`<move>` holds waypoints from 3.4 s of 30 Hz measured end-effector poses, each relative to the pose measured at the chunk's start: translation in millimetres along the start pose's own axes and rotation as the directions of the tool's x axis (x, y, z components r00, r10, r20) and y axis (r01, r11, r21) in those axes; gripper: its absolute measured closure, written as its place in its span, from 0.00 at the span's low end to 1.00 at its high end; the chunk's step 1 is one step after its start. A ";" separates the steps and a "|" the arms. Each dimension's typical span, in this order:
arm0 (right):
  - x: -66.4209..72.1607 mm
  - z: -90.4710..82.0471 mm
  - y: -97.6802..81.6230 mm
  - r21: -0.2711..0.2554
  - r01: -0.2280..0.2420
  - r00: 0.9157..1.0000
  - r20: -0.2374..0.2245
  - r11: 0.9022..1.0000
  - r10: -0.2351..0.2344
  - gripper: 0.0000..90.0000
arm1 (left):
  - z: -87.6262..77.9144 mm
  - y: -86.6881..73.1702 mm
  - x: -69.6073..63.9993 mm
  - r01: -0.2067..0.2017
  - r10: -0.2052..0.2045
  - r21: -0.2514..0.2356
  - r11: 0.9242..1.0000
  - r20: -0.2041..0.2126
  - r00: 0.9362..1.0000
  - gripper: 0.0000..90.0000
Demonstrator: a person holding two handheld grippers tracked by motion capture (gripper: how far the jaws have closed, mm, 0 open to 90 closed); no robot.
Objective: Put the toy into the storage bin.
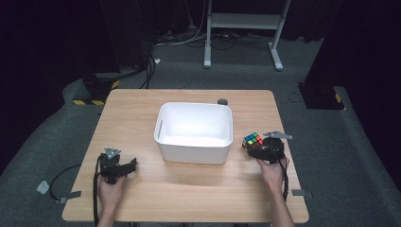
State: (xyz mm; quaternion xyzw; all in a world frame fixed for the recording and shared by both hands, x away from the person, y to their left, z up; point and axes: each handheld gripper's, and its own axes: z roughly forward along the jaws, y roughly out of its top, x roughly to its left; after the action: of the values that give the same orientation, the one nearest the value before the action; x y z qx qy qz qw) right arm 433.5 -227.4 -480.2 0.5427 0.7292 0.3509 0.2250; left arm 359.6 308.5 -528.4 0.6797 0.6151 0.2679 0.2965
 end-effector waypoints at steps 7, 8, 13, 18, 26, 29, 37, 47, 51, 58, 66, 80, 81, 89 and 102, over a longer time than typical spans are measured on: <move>1.1 7.8 9.7 0.026 0.018 1.000 0.004 1.000 -0.018 0.14 | -0.1 0.0 0.1 0.000 0.000 0.000 1.000 0.001 1.000 0.19; 1.0 9.1 10.9 0.030 0.022 1.000 0.001 0.999 -0.022 0.14 | 0.0 0.0 0.1 0.000 0.000 0.000 1.000 0.000 1.000 0.19; 1.1 14.8 15.7 0.036 0.024 1.000 0.001 0.999 -0.024 0.15 | 0.0 0.0 0.1 0.000 0.000 0.000 1.000 0.000 1.000 0.19; -3.3 22.8 12.7 0.075 0.015 1.000 -0.007 0.997 -0.015 0.14 | -0.1 0.0 0.1 0.000 0.000 0.000 1.000 0.001 1.000 0.19; -3.9 29.3 11.4 0.099 0.022 1.000 -0.024 0.995 -0.020 0.15 | -0.1 0.0 0.2 0.000 0.000 0.000 1.000 0.001 1.000 0.19; -2.8 33.0 10.7 0.114 0.030 0.999 -0.026 0.993 -0.027 0.17 | -0.1 0.0 0.2 0.000 0.000 0.000 1.000 0.001 1.000 0.19; -1.7 32.0 11.0 0.108 0.046 0.999 -0.032 0.993 -0.043 0.27 | 0.0 0.0 0.2 0.000 0.000 0.000 1.000 0.001 1.000 0.19; 2.7 33.4 10.6 0.115 0.081 0.997 -0.025 0.990 -0.079 0.37 | 0.0 0.0 0.2 -0.001 0.001 0.000 1.000 0.001 1.000 0.19; 3.3 33.6 10.4 0.113 0.081 0.997 -0.021 0.990 -0.079 0.37 | 0.0 0.1 0.2 -0.001 0.001 0.001 1.000 0.002 1.000 0.19; 5.3 33.4 10.6 0.115 0.087 0.996 -0.018 0.990 -0.085 0.37 | 0.0 0.1 0.3 0.000 0.000 0.000 1.000 0.002 1.000 0.19; 8.9 30.9 11.3 0.114 0.104 0.995 -0.013 0.988 -0.103 0.38 | 0.0 0.0 0.4 -0.001 0.001 0.000 1.000 0.003 1.000 0.19; 6.8 18.6 13.9 0.088 0.077 0.997 -0.019 0.993 -0.076 0.38 | 0.0 0.1 0.6 -0.003 0.003 0.001 1.000 0.004 1.000 0.19; 6.4 17.3 14.1 0.085 0.072 0.997 -0.022 0.994 -0.070 0.38 | 0.0 0.1 0.5 -0.003 0.003 0.001 1.000 0.004 1.000 0.19; 2.9 10.4 14.8 0.071 0.046 0.998 -0.044 0.996 -0.043 0.38 | 0.1 0.1 0.5 -0.002 0.002 0.000 1.000 0.004 1.000 0.19; -1.2 0.6 15.4 0.064 0.019 0.998 -0.067 0.998 -0.015 0.38 | 0.0 0.1 0.6 -0.004 0.004 0.001 1.000 0.004 1.000 0.19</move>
State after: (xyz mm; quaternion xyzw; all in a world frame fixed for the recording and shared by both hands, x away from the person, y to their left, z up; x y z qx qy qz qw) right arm 444.0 -225.9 -469.0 0.5314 0.7519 0.3430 0.1858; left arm 359.7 309.1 -528.3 0.6815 0.6135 0.2668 0.2967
